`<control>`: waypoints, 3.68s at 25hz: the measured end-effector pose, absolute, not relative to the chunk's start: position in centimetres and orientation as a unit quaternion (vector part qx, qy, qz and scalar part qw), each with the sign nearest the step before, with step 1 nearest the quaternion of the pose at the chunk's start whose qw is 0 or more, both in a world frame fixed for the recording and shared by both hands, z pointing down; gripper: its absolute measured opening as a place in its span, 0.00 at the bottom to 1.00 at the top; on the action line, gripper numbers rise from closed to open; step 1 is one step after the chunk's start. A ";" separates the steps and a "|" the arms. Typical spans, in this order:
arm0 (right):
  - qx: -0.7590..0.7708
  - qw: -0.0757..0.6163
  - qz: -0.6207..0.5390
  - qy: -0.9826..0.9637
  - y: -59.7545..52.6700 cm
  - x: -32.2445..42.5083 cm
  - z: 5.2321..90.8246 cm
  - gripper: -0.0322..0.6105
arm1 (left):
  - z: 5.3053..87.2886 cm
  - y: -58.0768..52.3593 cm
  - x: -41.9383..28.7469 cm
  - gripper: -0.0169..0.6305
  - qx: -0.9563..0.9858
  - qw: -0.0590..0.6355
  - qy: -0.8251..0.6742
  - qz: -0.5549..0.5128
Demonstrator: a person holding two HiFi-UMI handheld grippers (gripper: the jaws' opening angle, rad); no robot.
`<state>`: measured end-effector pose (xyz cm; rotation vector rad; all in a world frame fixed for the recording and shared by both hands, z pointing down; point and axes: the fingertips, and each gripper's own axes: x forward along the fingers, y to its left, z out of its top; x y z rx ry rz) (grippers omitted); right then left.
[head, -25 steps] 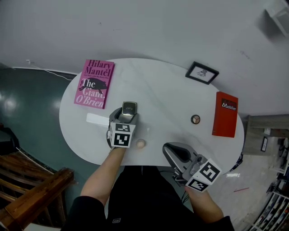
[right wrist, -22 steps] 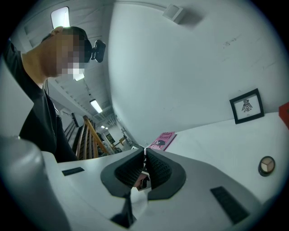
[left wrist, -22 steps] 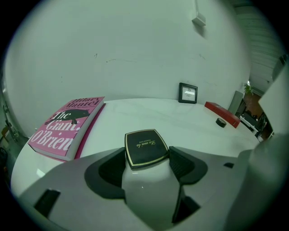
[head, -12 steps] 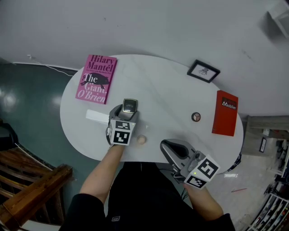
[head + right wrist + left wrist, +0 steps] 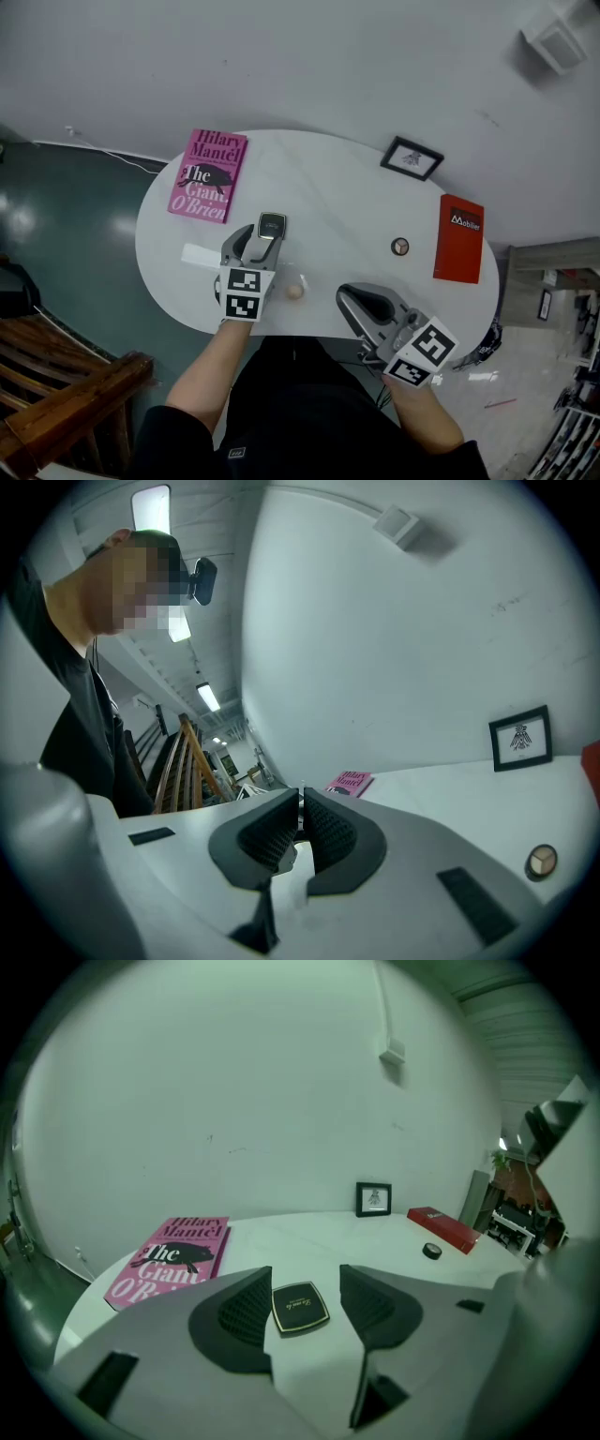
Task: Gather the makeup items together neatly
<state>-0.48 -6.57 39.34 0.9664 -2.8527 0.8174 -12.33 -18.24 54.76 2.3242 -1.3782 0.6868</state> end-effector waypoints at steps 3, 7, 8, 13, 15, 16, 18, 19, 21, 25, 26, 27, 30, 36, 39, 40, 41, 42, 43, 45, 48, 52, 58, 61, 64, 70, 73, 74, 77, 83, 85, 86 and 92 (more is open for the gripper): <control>0.314 0.009 0.247 -0.917 -6.4 -0.2 38.2 0.11 | 51.7 -17.5 -12.3 0.33 0.831 0.156 -0.486 0.223; 0.318 0.012 0.225 -0.921 -6.2 0.3 37.2 0.11 | 48.3 -16.2 -12.2 0.27 0.841 0.140 -0.486 0.193; 0.319 0.013 0.220 -0.922 -6.1 0.5 37.1 0.11 | 47.5 -15.8 -12.2 0.26 0.843 0.138 -0.486 0.185; 0.321 0.015 0.201 -0.925 -6.0 1.1 36.7 0.11 | 44.4 -13.3 -12.4 0.15 0.851 0.130 -0.484 0.157; 0.320 0.014 0.196 -0.927 -5.9 1.1 36.5 0.11 | 43.5 -12.1 -12.4 0.12 0.854 0.128 -0.481 0.151; 0.320 0.013 0.194 -0.927 -5.8 1.1 36.5 0.11 | 43.1 -11.5 -12.5 0.11 0.855 0.127 -0.480 0.148; 0.319 0.012 0.189 -0.929 -5.6 1.1 36.3 0.11 | 42.2 -10.4 -12.6 0.09 0.856 0.124 -0.481 0.143; 0.318 0.013 0.186 -0.930 -5.5 1.1 36.2 0.11 | 41.8 -10.0 -12.7 0.08 0.856 0.123 -0.482 0.139; 0.317 0.015 0.180 -0.931 -5.4 1.2 36.2 0.11 | 41.0 -9.3 -13.0 0.07 0.855 0.124 -0.487 0.130; 0.312 0.018 0.182 -0.932 -5.3 1.3 37.1 0.11 | 39.9 -8.6 -14.0 0.06 0.846 0.128 -0.506 0.112; 0.309 0.021 0.182 -0.933 -5.4 1.2 37.6 0.11 | 39.8 -8.6 -14.3 0.06 0.843 0.128 -0.511 0.110; 0.305 0.026 0.180 -0.935 -5.4 1.0 38.0 0.11 | 39.8 -8.7 -14.5 0.06 0.840 0.128 -0.517 0.109; 0.285 0.042 0.174 -0.942 -5.4 0.3 39.5 0.11 | 39.7 -8.5 -14.5 0.05 0.832 0.126 -0.530 0.108; 0.234 0.063 0.164 -0.956 -4.8 -2.1 42.9 0.11 | 39.9 -8.6 -15.3 0.05 0.811 0.119 -0.564 0.100; 0.224 0.086 0.167 -0.956 -5.1 -3.5 45.6 0.21 | 40.3 -9.5 -16.0 0.06 0.807 0.121 -0.571 0.092; 0.224 0.099 0.168 -0.955 -5.2 -3.9 46.6 0.24 | 40.5 -9.8 -16.3 0.05 0.807 0.123 -0.571 0.088; 0.223 0.114 0.168 -0.953 -5.2 -4.4 47.7 0.25 | 40.7 -9.9 -16.6 0.05 0.806 0.125 -0.572 0.084; 0.222 0.126 0.169 -0.952 -5.1 -4.9 48.7 0.27 | 40.8 -10.0 -16.9 0.05 0.807 0.128 -0.571 0.080; 0.221 0.135 0.170 -0.951 -4.9 -5.4 49.6 0.28 | 41.0 -10.1 -17.2 0.06 0.807 0.129 -0.570 0.078; 0.218 0.143 0.168 -0.951 -4.4 -6.4 51.2 0.30 | 41.4 -10.2 -17.6 0.05 0.810 0.129 -0.566 0.077; 0.217 0.160 0.156 -0.950 -3.9 -7.6 54.0 0.32 | 42.5 -10.0 -17.6 0.05 0.816 0.135 -0.557 0.080; 0.230 0.203 0.143 -0.941 -3.6 -8.5 57.8 0.33 | 44.2 -9.7 -17.5 0.06 0.822 0.149 -0.542 0.089; 0.269 0.231 0.134 -0.925 -4.4 -8.2 60.1 0.33 | 45.1 -9.0 -17.7 0.05 0.828 0.156 -0.529 0.101; 0.287 0.247 0.131 -0.916 -5.1 -7.8 60.3 0.33 | 44.7 -8.8 -17.9 0.06 0.831 0.155 -0.525 0.101; 0.296 0.251 0.128 -0.913 -5.3 -7.8 60.0 0.33 | 44.4 -8.7 -18.1 0.05 0.835 0.150 -0.519 0.102; 0.302 0.259 0.135 -0.908 -4.5 -7.8 60.4 0.33 | 44.6 -8.8 -17.7 0.06 0.842 0.154 -0.505 0.109; 0.307 0.264 0.144 -0.903 -4.5 -7.5 61.1 0.33 | 44.6 -8.9 -17.3 0.06 0.846 0.154 -0.499 0.109; 0.307 0.267 0.145 -0.902 -4.5 -7.5 61.4 0.33 | 44.5 -8.9 -17.3 0.05 0.847 0.153 -0.497 0.109; 0.307 0.272 0.150 -0.900 -4.5 -7.5 61.8 0.29 | 44.1 -9.1 -17.4 0.05 0.849 0.151 -0.495 0.109; 0.317 0.261 0.146 -0.900 -5.5 -7.2 59.2 0.26 | 42.4 -9.5 -17.6 0.05 0.856 0.140 -0.488 0.095; 0.328 0.255 0.138 -0.899 -6.2 -6.9 57.7 0.26 | 41.6 -9.6 -17.8 0.06 0.859 0.135 -0.486 0.089; 0.334 0.253 0.133 -0.898 -6.6 -6.7 56.9 0.26 | 41.2 -9.5 -17.9 0.05 0.860 0.132 -0.485 0.087; 0.360 0.243 0.107 -0.895 -9.7 -5.0 53.8 0.26 | 40.5 -9.8 -18.5 0.06 0.859 0.131 -0.488 0.085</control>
